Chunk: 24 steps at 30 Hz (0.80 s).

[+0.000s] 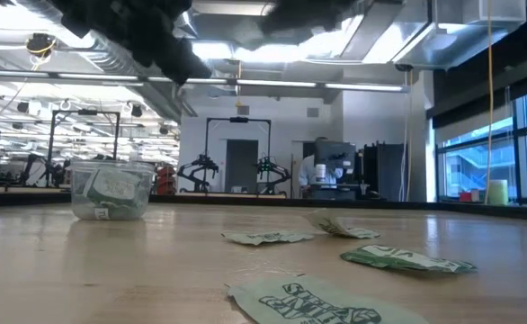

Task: Pick and place Stevia / Truvia into bins
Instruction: Put the dark green stevia packet into the transparent container

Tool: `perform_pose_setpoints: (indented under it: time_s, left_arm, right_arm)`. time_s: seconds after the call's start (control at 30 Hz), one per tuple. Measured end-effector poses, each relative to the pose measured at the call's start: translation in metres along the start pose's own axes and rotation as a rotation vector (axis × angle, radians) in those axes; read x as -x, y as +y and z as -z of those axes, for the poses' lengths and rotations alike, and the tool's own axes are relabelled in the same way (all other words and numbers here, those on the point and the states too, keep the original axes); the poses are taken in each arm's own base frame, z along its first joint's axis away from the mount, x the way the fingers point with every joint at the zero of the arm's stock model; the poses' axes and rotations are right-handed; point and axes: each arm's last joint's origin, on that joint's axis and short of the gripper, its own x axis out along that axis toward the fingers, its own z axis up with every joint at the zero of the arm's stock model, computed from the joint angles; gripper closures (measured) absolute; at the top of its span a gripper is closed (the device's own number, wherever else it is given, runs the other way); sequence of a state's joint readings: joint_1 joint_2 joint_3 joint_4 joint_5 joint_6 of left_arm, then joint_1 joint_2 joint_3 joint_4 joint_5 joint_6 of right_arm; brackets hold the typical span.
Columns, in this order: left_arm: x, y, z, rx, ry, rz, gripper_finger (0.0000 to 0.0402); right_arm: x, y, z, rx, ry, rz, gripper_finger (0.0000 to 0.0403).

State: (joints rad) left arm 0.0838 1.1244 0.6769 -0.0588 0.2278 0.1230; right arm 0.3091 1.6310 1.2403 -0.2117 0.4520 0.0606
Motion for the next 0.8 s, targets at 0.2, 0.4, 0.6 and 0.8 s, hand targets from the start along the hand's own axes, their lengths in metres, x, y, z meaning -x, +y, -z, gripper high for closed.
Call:
perform_pose_setpoints:
  time_s: [0.2,0.4,0.6,0.8]
  left_arm:
    - [-0.011,-0.008,-0.001,0.078,-0.019,0.038,0.0262]
    - [-0.020,-0.015,-0.002,0.102,-0.027,0.065,0.0258]
    - [-0.020,-0.017,-0.010,0.181,-0.105,0.078,0.0258]
    - [-0.020,-0.017,-0.013,0.190,-0.136,0.075,0.0258]
  right_arm:
    - [-0.005,-0.012,-0.012,0.021,-0.111,0.031,0.0403]
    - [-0.008,-0.021,-0.017,0.010,-0.152,0.057,0.0403]
    - [-0.008,-0.023,-0.017,0.007,-0.150,0.059,0.0403]
    - [-0.008,-0.022,-0.016,0.009,-0.143,0.056,0.0403]
